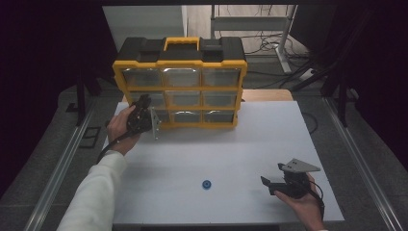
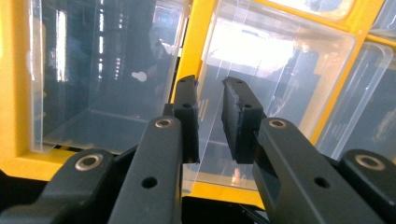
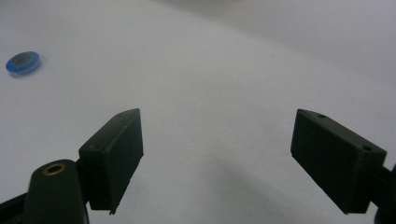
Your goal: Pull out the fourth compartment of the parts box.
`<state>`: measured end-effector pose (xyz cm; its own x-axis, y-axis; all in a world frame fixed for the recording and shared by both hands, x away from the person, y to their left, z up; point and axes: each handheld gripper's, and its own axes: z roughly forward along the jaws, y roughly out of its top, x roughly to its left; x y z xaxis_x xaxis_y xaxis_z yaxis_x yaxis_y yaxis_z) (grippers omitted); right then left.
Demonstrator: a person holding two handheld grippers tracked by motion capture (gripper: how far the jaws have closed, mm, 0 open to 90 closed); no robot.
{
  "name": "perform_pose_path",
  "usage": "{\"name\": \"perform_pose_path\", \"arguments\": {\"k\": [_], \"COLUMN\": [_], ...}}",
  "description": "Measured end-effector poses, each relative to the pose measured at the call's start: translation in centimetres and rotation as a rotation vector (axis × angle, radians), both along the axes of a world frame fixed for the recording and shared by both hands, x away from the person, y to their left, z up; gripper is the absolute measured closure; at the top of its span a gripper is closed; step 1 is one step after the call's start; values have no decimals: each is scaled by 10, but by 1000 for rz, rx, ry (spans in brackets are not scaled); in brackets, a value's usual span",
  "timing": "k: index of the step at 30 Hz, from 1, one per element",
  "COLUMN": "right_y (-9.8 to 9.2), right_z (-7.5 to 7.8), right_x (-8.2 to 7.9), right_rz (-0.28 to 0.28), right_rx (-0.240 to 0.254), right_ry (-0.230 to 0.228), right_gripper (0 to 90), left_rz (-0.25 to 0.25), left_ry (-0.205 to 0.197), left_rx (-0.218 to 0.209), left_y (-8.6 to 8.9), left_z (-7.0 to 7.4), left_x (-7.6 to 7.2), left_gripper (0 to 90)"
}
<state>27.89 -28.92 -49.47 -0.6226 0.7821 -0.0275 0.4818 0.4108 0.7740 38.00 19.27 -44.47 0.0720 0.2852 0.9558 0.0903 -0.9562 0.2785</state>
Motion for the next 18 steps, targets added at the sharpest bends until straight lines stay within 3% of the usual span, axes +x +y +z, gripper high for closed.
{"name": "perform_pose_path", "arguments": {"k": [7, 18], "right_y": [0, 0], "right_z": [0, 1], "right_x": [0, 0], "right_rz": [1, 5], "right_rx": [2, 0], "right_ry": [-2, -4], "right_gripper": [174, 173], "left_rz": [-5, -11], "left_ry": [0, -3], "left_rx": [-35, -46], "left_y": [1, 2], "left_z": [0, 0], "left_x": [-6, -15], "left_gripper": [763, 760]}}
